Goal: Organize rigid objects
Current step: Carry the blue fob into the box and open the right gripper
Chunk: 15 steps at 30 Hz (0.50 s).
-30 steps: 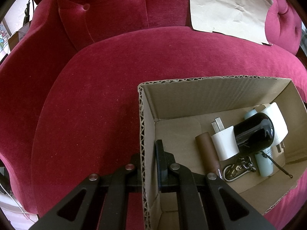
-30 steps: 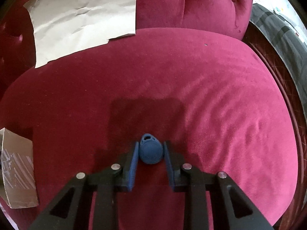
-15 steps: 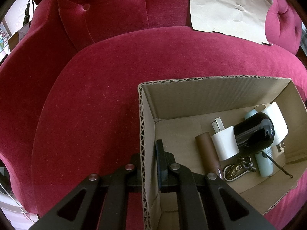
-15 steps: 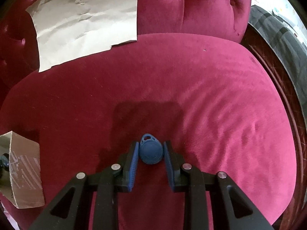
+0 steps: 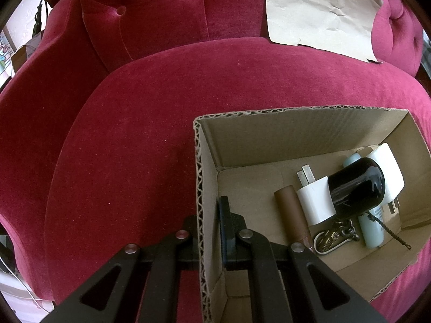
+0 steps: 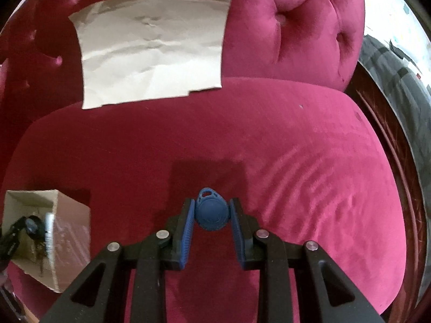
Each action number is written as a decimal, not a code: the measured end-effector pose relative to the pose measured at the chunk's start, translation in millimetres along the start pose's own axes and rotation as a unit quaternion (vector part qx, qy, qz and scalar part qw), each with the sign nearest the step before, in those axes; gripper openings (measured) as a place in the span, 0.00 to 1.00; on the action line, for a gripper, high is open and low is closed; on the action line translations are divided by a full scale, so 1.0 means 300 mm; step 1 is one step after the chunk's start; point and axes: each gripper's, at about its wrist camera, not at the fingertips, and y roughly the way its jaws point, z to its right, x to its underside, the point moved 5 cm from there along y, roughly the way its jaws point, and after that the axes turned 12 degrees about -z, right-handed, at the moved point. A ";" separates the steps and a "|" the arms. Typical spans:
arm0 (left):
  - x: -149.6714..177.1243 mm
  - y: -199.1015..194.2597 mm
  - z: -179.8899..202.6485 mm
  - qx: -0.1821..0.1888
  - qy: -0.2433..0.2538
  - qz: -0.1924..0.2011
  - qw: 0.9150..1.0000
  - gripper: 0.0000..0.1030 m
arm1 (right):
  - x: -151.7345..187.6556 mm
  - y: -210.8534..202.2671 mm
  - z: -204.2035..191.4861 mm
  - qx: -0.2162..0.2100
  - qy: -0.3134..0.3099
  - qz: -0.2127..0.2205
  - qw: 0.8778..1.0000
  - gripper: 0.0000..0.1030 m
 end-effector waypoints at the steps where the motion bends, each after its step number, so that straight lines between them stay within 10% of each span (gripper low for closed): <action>1: 0.000 0.000 0.000 0.000 0.000 0.000 1.000 0.07 | -0.001 -0.011 -0.012 -0.002 -0.002 0.003 1.000 0.27; 15: 0.000 0.000 0.000 0.000 0.000 0.000 1.000 0.07 | -0.020 -0.130 -0.194 -0.032 -0.045 0.031 0.998 0.27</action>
